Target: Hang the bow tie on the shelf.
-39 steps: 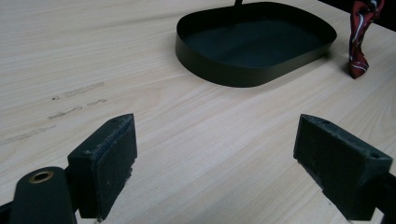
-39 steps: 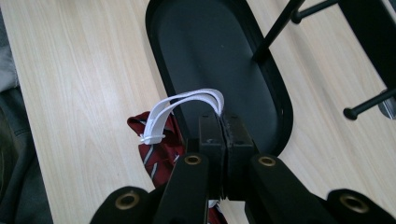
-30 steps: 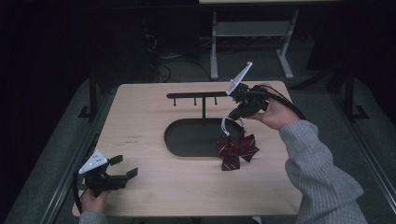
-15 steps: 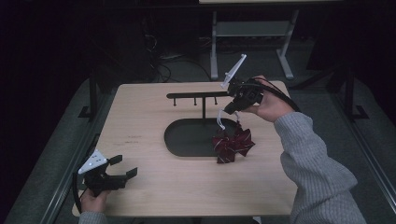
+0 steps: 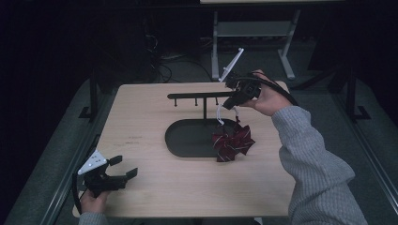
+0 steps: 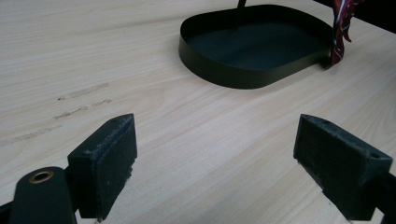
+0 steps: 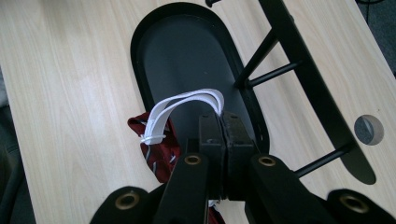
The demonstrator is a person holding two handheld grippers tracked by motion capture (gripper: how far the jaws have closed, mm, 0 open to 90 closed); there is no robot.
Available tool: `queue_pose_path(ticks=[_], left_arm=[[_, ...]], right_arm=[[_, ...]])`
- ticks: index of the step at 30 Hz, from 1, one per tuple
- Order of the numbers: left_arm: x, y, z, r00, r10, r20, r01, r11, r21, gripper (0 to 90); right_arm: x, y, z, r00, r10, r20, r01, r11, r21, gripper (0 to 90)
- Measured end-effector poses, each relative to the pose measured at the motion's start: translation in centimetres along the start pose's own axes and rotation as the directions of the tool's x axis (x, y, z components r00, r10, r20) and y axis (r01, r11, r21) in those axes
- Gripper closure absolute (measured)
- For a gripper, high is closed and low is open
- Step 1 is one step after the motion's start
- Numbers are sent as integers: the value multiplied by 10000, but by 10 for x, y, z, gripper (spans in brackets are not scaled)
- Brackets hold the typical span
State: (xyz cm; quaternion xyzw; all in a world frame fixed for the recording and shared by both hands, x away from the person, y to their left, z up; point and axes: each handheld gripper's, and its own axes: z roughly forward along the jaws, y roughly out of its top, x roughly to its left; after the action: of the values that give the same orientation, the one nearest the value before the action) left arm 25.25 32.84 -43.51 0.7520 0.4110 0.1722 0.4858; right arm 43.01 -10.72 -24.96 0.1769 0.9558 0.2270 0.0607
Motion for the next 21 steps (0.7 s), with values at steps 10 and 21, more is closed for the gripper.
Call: queue_pose_path(ticks=[10,21], left_arm=[[0,0,0,10000,17,-25,-17,10000,-6,131],[1,0,-1,10000,-35,-43,35,10000,-31,131]], right_arm=[[-9,11,1,9998,113,169,-114,9999,87,881],[-17,25,3,9996,56,276,-62,9998,195,881]])
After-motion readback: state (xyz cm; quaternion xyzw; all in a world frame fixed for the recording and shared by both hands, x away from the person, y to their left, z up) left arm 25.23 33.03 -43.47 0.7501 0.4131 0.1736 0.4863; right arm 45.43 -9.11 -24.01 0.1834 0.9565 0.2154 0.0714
